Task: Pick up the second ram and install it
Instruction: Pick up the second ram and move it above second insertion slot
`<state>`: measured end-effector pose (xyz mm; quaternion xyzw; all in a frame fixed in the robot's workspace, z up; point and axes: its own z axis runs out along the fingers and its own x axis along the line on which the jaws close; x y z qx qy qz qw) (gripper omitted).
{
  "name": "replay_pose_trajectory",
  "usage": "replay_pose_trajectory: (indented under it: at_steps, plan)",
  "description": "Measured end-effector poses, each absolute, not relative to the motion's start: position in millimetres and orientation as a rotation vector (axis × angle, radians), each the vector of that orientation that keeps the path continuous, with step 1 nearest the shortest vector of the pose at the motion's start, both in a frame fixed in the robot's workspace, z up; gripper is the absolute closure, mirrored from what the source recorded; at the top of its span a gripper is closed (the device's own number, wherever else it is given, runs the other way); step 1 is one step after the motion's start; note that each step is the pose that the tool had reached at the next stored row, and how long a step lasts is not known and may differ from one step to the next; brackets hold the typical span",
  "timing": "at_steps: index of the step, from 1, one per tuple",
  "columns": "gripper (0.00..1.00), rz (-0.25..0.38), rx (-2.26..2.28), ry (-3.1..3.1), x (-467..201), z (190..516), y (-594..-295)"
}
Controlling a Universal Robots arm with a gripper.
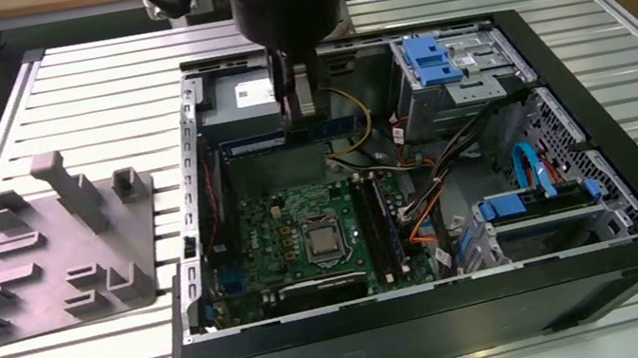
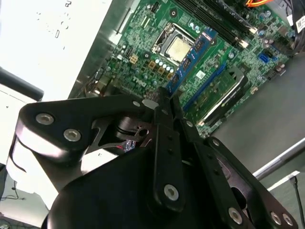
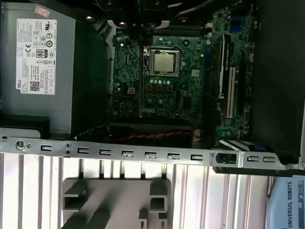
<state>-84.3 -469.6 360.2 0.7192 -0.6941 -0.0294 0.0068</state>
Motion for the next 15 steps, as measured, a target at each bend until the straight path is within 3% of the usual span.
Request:
replay_pose_trajectory:
  at_steps: [15]
  plan:
    - [0.86,-0.092,2.250,-2.171,-74.5,332.9,-469.6]
